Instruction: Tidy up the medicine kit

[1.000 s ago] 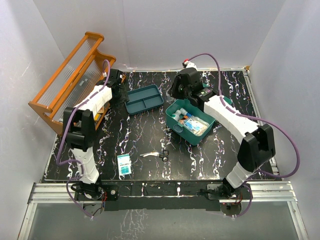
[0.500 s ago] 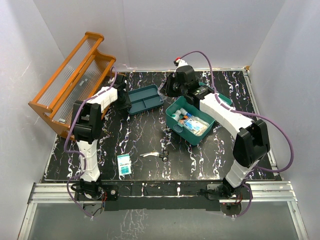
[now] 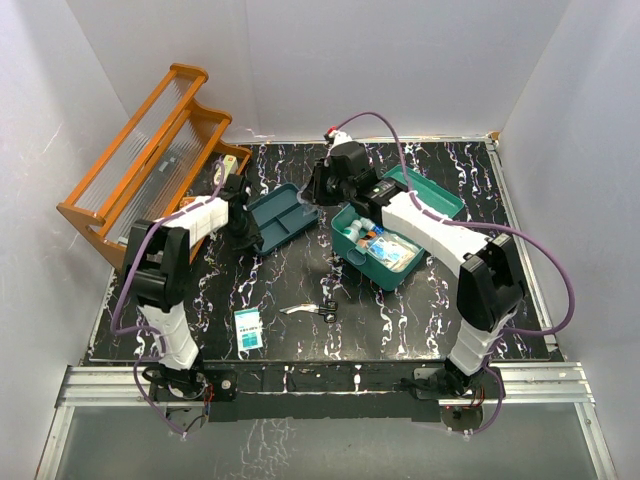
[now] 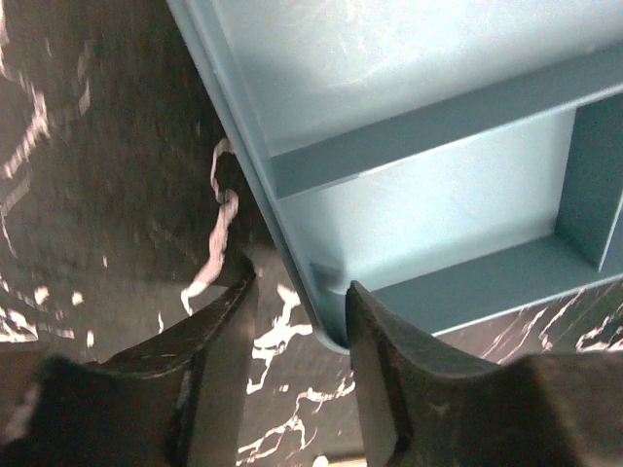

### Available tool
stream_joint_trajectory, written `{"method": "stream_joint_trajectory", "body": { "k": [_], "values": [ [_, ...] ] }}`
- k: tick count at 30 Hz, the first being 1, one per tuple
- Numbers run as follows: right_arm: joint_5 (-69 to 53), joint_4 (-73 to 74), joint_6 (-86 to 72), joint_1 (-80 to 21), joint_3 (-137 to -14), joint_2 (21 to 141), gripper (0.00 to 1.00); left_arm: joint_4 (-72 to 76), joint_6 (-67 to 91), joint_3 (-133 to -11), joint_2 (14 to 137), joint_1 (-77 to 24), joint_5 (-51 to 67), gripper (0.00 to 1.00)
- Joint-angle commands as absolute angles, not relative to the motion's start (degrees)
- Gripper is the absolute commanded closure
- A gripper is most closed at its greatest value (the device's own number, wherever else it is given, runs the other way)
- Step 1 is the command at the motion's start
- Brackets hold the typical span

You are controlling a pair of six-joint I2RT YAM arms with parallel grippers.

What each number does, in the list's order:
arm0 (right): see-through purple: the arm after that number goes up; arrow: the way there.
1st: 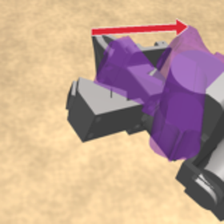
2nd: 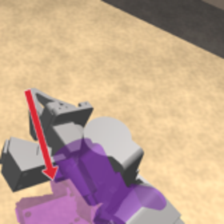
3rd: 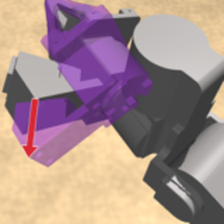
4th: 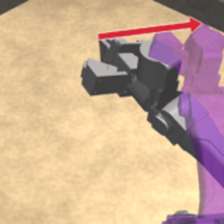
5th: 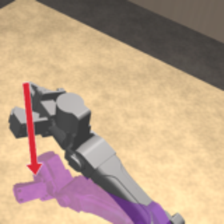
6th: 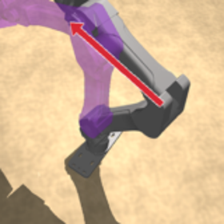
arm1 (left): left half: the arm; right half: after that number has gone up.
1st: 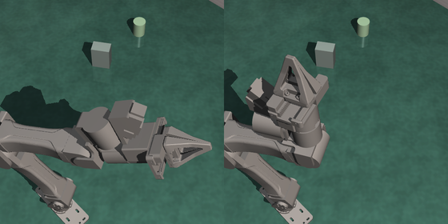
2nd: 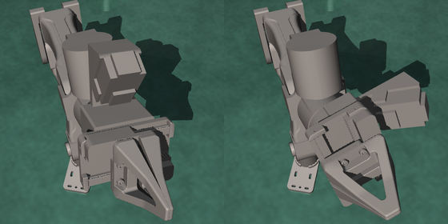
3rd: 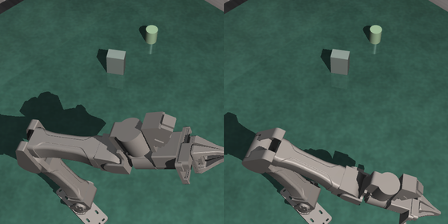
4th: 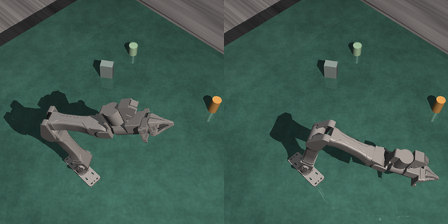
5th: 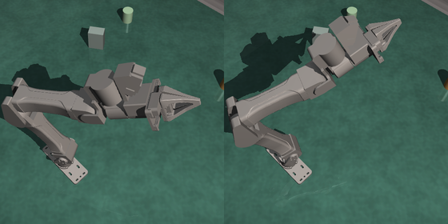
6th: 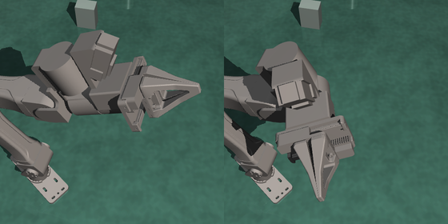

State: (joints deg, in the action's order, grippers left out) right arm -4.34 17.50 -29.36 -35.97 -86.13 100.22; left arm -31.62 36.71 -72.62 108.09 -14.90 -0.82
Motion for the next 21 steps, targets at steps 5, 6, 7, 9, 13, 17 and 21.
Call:
{"method": "stream_joint_trajectory", "body": {
  "k": [5,6,7,9,13,17,21],
  "values": [
    [-2.19,12.38,-34.88,-41.46,-84.6,102.57,0.9,-31.57,42.1,-61.02,93.87,-17.18,6.63,0.57],
    [-1.24,12.39,-35.96,-42.06,-84.27,102.88,0.9,-30.94,42.32,-59.92,92.66,-17.22,7.28,0.56],
    [0.01,12.5,-37.28,-42.45,-83.94,103.18,0.91,-30.09,42.28,-58.99,91.57,-17.23,8.14,0.56],
    [2.63,13.17,-40.59,-42.87,-83.55,103.86,0.91,-28.9,42.25,-57.45,89.55,-17.32,9.66,0.53],
    [10.01,16.54,-46.2,-42.9,-86.08,107.0,0.91,-29.15,42.35,-55.94,86.88,-17.34,8.68,0.49],
    [16.47,21.56,-53.3,-42.96,-90.36,111.56,0.94,-31.86,42.95,-56.26,84.42,-17.33,3.78,0.49],
    [19.18,20.4,-56.31,-43.4,-93.54,114.93,0.93,-33.79,42.2,-58.48,82.18,-17.32,-0.88,0.48]
  ]
}}
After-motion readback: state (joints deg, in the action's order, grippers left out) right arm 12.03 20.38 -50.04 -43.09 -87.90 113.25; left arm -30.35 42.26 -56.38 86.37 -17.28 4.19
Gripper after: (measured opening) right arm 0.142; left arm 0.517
